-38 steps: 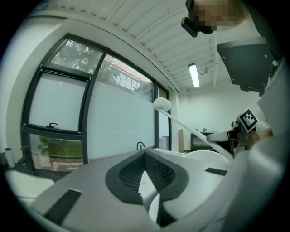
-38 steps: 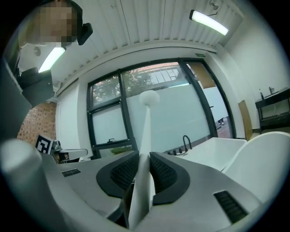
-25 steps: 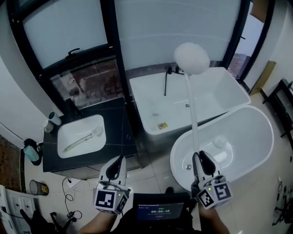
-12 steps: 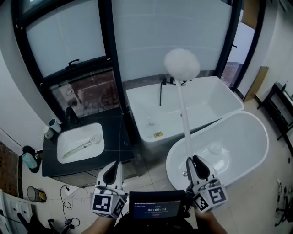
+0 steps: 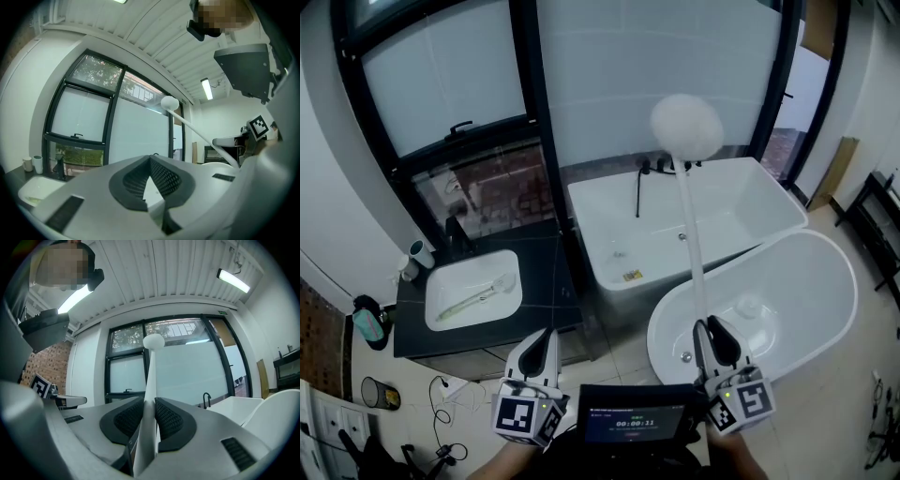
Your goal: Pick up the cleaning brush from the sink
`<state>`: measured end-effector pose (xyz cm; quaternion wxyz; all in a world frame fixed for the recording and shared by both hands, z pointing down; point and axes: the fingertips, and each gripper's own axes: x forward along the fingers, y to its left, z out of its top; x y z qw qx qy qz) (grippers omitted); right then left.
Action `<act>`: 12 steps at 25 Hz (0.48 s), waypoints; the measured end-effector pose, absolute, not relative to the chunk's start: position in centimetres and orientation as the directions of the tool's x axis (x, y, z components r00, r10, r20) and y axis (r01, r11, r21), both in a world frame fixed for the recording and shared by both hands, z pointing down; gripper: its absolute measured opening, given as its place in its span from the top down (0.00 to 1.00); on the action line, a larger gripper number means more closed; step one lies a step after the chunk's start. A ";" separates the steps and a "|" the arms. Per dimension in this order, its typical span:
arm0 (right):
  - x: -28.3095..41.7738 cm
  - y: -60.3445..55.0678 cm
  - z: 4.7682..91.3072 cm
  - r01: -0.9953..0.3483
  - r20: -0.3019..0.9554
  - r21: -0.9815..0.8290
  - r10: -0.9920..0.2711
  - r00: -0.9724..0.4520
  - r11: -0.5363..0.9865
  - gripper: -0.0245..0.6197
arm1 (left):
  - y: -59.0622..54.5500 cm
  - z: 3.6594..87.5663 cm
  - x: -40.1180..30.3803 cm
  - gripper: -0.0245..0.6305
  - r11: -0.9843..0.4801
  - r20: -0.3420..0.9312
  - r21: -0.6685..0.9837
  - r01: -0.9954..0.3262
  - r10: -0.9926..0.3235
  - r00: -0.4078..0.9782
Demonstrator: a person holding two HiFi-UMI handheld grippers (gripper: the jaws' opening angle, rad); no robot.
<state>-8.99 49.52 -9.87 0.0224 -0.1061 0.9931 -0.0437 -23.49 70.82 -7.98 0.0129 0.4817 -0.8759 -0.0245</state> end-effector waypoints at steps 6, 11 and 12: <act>-9.6 50.1 -10.8 -0.186 -0.068 -0.069 -0.190 -0.979 0.980 0.86 | 71.3 -7.7 -23.8 0.96 0.546 0.007 0.055 -0.836 -0.837 -0.547; -9.5 49.8 -9.5 -0.204 -0.030 -0.081 -0.207 -0.978 0.976 0.86 | 71.4 -7.2 -23.9 0.96 0.553 0.028 0.058 -0.831 -0.833 -0.553; -9.5 49.9 -9.4 -0.203 -0.030 -0.082 -0.206 -0.978 0.976 0.86 | 71.5 -7.2 -24.0 0.96 0.555 0.028 0.056 -0.830 -0.832 -0.554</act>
